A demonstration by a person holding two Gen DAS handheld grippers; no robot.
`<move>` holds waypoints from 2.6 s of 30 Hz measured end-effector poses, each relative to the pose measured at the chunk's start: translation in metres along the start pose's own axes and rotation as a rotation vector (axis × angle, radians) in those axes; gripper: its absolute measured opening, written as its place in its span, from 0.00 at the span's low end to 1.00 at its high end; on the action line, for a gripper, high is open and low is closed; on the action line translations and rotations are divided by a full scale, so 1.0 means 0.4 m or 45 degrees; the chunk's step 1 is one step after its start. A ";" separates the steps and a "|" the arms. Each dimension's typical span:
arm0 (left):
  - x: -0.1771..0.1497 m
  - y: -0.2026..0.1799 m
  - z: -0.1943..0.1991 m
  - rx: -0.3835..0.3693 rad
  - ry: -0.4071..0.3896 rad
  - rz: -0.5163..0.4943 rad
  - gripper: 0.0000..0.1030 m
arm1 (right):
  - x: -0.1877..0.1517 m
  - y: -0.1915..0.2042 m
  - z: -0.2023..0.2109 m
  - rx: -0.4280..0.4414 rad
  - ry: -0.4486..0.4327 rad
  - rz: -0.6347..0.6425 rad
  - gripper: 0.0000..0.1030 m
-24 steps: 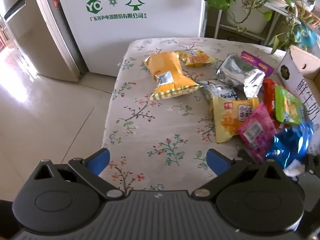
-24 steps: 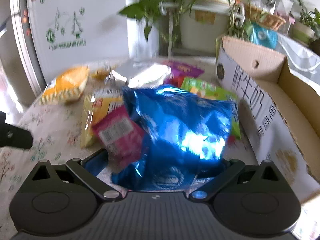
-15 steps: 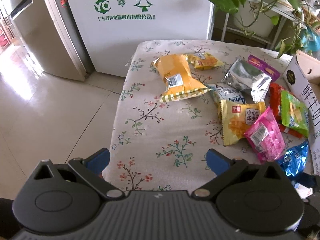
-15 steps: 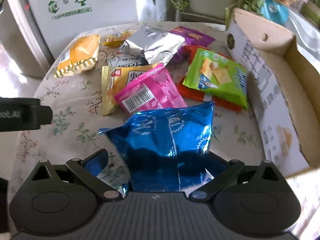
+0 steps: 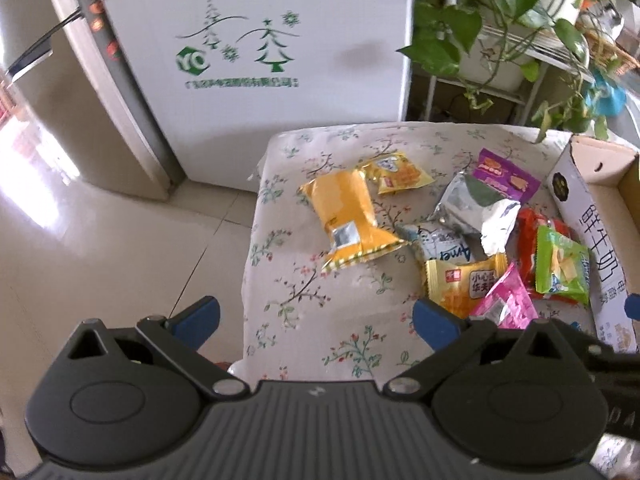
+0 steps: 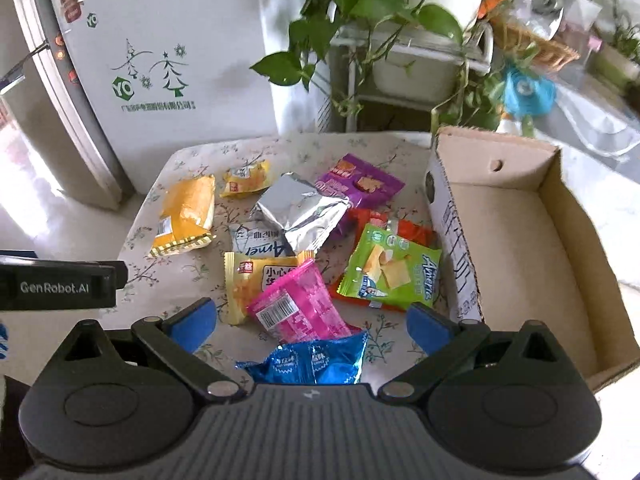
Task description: Organize snacks
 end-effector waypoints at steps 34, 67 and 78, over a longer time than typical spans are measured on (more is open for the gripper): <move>0.003 -0.040 -0.069 0.083 -0.035 -0.057 0.98 | 0.037 0.000 -0.081 -0.082 0.017 -0.054 1.00; 0.000 -0.039 -0.069 0.068 -0.044 -0.026 0.93 | 0.039 0.003 -0.087 -0.109 0.000 -0.028 1.00; 0.001 -0.038 -0.069 0.053 -0.045 -0.019 0.92 | 0.038 0.004 -0.091 -0.103 0.001 -0.031 1.00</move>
Point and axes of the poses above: each gripper's, at about its wrist camera, not at the fingertips, and z roughly against the way its jaws point, y to its left, x to its top, the point moved 6 cm from there along -z, roughly the way its jaws point, and after that the axes turned 7 degrees about -z, right-handed, at the moved point
